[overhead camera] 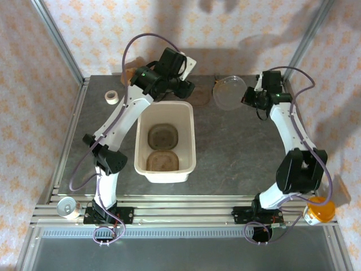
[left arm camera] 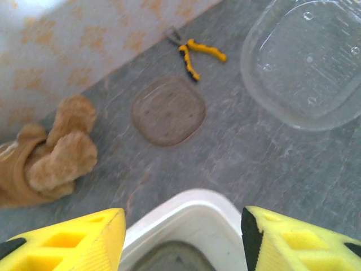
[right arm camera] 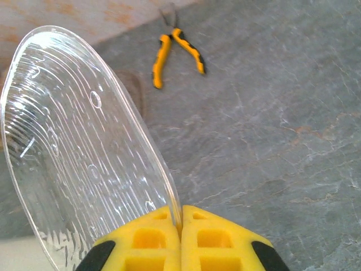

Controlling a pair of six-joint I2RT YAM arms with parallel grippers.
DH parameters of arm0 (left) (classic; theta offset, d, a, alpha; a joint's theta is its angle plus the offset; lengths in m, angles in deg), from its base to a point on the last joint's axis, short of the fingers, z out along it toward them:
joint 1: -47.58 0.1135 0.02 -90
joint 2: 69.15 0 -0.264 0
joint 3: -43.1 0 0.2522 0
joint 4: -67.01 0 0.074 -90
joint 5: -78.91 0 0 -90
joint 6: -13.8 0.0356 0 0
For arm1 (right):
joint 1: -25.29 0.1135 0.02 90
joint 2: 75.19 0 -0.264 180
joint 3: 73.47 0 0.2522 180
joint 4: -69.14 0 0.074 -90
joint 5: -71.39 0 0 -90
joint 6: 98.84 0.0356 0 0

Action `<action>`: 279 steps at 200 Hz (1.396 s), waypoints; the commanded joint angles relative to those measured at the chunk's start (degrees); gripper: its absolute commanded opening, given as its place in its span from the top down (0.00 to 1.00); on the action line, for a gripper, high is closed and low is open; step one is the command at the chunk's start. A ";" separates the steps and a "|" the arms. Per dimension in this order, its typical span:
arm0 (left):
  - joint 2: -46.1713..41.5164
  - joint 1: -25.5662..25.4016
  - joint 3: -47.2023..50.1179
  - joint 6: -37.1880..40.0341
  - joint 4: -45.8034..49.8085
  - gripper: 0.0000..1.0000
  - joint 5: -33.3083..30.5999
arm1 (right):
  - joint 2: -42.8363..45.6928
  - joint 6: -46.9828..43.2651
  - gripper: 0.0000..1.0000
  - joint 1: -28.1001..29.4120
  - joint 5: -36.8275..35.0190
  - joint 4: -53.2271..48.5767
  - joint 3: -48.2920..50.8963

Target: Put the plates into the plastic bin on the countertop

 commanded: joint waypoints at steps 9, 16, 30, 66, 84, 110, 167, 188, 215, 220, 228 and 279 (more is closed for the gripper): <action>1.43 -1.38 -4.17 6.37 -3.31 0.36 6.53 | 6.43 -3.86 1.00 1.05 4.55 0.07 1.33; 1.37 -1.63 -3.99 6.93 -4.05 0.34 7.00 | 7.40 -4.69 1.00 1.39 5.37 -0.51 1.43; 1.43 -1.92 -3.56 7.47 -5.35 0.31 7.09 | 9.58 -6.56 1.00 2.35 6.83 -1.69 1.84; 1.90 -2.09 -3.43 7.55 -6.60 0.31 12.02 | 14.24 -9.62 1.00 4.15 11.23 -1.89 4.25; 2.03 -2.19 -3.23 7.44 -7.32 0.31 13.52 | 15.44 -10.54 1.00 4.63 12.68 -2.27 4.68; 2.53 -2.19 -3.25 6.97 -7.34 0.32 15.42 | 16.39 -11.74 1.00 5.44 13.66 -2.80 4.98; 4.49 -2.43 -4.28 5.28 -4.86 0.40 18.85 | 16.99 -13.14 1.00 6.21 15.53 -3.17 5.07; 4.86 -2.54 -4.42 5.37 -3.68 0.47 18.47 | 16.83 -13.69 1.00 6.29 16.30 -3.37 4.97; 4.95 -2.56 -4.48 5.37 -2.73 0.57 18.54 | 16.62 -14.09 1.00 6.47 17.21 -3.51 5.02; 4.95 -2.50 -4.43 5.37 -2.68 0.59 18.59 | 16.49 -14.13 1.00 6.56 17.29 -3.60 5.05; 4.89 -2.62 -4.47 5.37 -2.69 0.62 18.54 | 16.33 -14.30 1.00 6.56 17.29 -3.75 5.06; 4.66 -2.62 -4.44 5.77 -1.93 0.73 18.06 | 15.87 -14.92 1.00 6.80 17.37 -4.23 5.21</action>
